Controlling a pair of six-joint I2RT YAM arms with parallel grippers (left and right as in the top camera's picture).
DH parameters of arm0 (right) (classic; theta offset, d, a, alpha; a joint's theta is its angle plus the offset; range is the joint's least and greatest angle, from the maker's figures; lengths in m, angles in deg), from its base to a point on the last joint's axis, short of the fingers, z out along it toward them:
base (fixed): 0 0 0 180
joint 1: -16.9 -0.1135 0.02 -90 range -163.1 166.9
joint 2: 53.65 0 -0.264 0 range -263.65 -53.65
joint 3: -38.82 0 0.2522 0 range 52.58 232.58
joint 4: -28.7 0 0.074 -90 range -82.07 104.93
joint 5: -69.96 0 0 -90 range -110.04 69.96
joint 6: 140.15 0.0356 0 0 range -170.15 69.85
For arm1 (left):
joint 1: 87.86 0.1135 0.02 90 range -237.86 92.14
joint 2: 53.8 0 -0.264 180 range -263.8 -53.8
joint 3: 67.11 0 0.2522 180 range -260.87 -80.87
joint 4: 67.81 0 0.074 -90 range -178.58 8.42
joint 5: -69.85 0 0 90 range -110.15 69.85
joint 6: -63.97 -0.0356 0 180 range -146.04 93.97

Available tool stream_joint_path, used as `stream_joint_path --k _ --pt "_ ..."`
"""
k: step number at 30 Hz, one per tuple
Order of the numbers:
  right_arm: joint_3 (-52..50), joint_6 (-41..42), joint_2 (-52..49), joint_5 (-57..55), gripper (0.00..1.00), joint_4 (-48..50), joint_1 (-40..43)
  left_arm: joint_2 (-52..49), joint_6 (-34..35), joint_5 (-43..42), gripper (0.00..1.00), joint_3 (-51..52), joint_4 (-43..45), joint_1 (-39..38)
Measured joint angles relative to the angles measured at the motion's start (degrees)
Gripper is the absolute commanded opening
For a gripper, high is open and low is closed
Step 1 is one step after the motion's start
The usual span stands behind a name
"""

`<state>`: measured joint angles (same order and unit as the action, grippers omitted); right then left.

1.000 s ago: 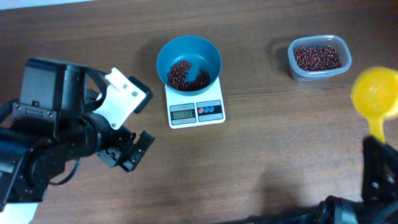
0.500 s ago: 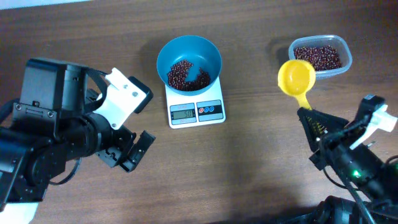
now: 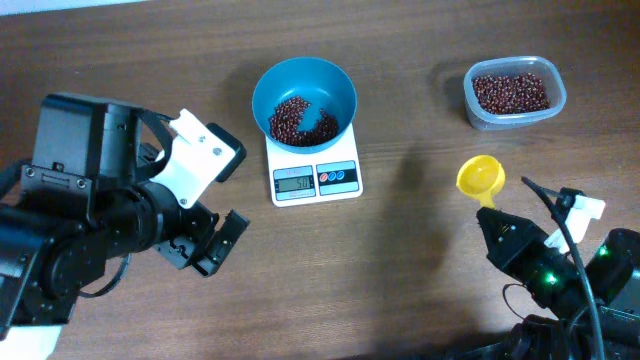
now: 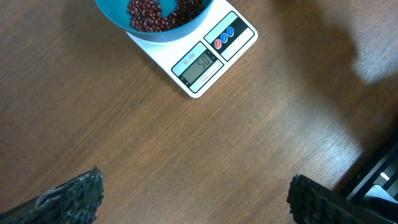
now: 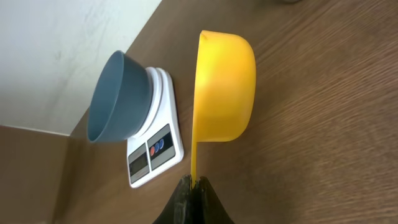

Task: Scoop item into bowl and weigh 50g on scale
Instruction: 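Carry the scoop with the right gripper down to the table front-right, then lower the scoop onto the table and open the right gripper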

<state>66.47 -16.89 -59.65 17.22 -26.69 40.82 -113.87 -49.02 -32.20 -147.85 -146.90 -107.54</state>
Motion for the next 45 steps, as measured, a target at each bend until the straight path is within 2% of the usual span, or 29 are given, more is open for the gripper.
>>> stream_joint_path --k 1,2,3,5,7,9,12,17,19,20,24,26,29,31,32,36,38,41,45 --pt "-0.42 0.09 0.0 -0.68 0.04 0.83 0.0 0.0 0.0 0.0 0.98 0.0 0.0 0.0" --pt "-1.53 0.37 0.0 -1.16 0.13 1.75 0.0 0.0 0.0 0.0 0.99 0.0 -0.02 0.0" --pt "-3.1 0.76 0.0 -1.86 0.32 2.54 0.0 0.0 0.0 0.0 0.99 0.0 -0.02 0.0" --pt "-3.43 1.6 0.0 -2.58 0.38 3.3 0.0 0.0 0.0 0.0 0.99 0.0 0.0 0.0" --pt "-3.45 1.66 0.0 -3.63 0.62 3.52 0.0 0.0 0.0 0.0 0.98 0.0 0.0 0.0" --pt "-3.52 1.95 0.0 -5.79 0.81 3.5 0.0 0.0 0.0 0.0 0.99 0.0 0.0 0.0" --pt "-3.58 2.49 0.0 -9.73 0.99 3.54 0.0 0.0 0.0 0.0 0.99 0.0 0.0 0.0" --pt "-3.74 2.29 0.0 -22.95 0.99 3.08 0.0 0.0 0.0 0.0 0.99 0.0 0.0 0.0" --pt "-3.74 2.29 -0.31 -23.91 0.99 2.99 0.0 0.0 0.0 0.0 0.98 0.0 0.0 0.0" --pt "-3.74 2.32 -0.7 -23.41 0.99 3.08 0.0 0.0 0.0 0.0 0.99 0.0 0.0 0.0" --pt "-3.72 2.49 -0.7 -4.94 0.99 4.0 0.0 0.0 0.0 0.0 0.99 0.0 0.0 0.0" --pt "-3.72 -0.13 -2.34 -2.84 0.99 4.46 0.0 0.0 0.0 0.0 0.99 0.0 -0.02 0.0" --pt "-3.69 -1.95 -11.06 -6.16 0.99 4.83 0.0 0.0 0.0 0.02 0.99 0.0 0.07 0.0" --pt "-3.74 -2.21 -20.5 -10.01 0.99 5.35 0.0 0.0 0.0 0.0 0.98 0.0 -0.07 0.0" --pt "-3.74 -2.29 -26.32 -12.72 0.99 6.62 0.0 0.02 0.0 0.0 0.99 0.0 -0.07 0.0" --pt "-1.64 -2.45 -39.01 -16.55 0.99 17.7 0.0 -0.04 0.0 0.0 0.99 0.0 0.13 0.0" --pt "1.18 -2.4 -42.88 -17.33 0.99 17.79 0.0 0.0 0.0 0.02 0.99 0.0 0.13 0.0" --pt "7.65 -2.4 -46.84 -10.6 0.99 17.53 0.0 -0.04 0.0 0.0 0.99 0.0 -0.04 0.0" --pt "8.0 -2.27 -51.1 0.74 0.99 15.47 0.0 -0.04 0.0 0.0 0.99 0.0 0.0 0.0"
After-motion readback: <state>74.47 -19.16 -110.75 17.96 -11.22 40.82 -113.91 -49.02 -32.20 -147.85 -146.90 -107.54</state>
